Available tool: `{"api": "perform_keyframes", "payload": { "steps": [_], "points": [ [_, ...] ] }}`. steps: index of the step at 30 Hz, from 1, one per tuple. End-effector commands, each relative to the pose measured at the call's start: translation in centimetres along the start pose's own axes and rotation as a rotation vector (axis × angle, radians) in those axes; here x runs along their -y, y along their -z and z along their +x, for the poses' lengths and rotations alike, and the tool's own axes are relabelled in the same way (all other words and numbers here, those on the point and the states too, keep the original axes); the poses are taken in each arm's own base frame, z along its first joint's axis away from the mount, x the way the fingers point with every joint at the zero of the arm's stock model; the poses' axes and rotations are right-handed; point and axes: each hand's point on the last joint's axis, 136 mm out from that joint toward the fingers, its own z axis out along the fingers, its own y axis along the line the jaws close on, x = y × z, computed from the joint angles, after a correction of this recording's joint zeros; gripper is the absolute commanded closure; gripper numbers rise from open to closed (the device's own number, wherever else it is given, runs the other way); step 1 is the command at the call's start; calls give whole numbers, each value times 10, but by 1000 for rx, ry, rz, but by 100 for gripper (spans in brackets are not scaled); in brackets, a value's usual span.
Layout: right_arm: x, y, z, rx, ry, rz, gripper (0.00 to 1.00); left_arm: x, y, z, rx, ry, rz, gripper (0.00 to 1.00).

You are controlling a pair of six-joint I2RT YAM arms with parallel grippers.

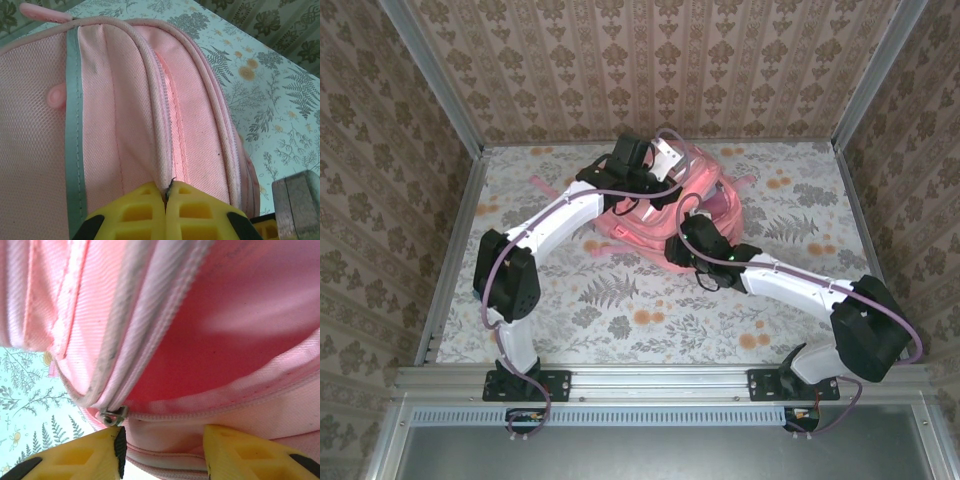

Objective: Pack books, pencil case, and school supplies into a backpack

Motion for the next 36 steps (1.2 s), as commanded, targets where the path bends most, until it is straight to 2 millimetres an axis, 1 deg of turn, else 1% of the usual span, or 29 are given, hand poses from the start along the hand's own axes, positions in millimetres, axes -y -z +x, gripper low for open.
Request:
{"api": "perform_keyframes", "payload": {
  "steps": [1,2,5,7,10,11,13,16,19,21,23,28,30,32,35,36],
  "points": [
    [-16,6,-9,36,27,-24,52,18,18,-52,145,-76,54,100],
    [-17,8,-8,42,23,-21,51,18,18,-52,145,-74,55,100],
    [-24,8,-5,59,9,-19,41,18,15,-53,139,-72,63,100],
    [-24,4,-4,62,-3,10,41,17,14,-53,136,-68,64,100],
    [-17,-5,-4,70,-38,63,47,19,14,-53,135,-68,73,100],
    [-17,-7,-5,75,-41,71,51,19,15,-53,135,-69,74,100],
    [-19,-11,-8,78,-34,79,54,20,15,-52,133,-67,78,100],
    [-17,-15,-13,85,-31,115,56,22,16,-52,133,-68,85,100],
    [-7,-15,-15,101,-53,182,59,22,17,-51,132,-67,86,100],
    [2,-13,-15,104,-64,222,66,22,18,-50,130,-71,84,100],
    [8,-6,-18,115,-67,253,71,19,17,-47,125,-74,73,100],
    [17,14,-20,116,-40,267,80,13,16,-40,108,-74,55,100],
    [21,19,-19,98,-24,286,82,11,16,-40,108,-74,53,100],
    [27,23,-19,86,-11,324,83,11,16,-40,110,-75,54,100],
    [31,20,-16,59,10,342,83,11,16,-42,113,-74,57,100],
    [28,17,-15,43,16,324,82,11,15,-42,113,-73,59,100]
  ]
}}
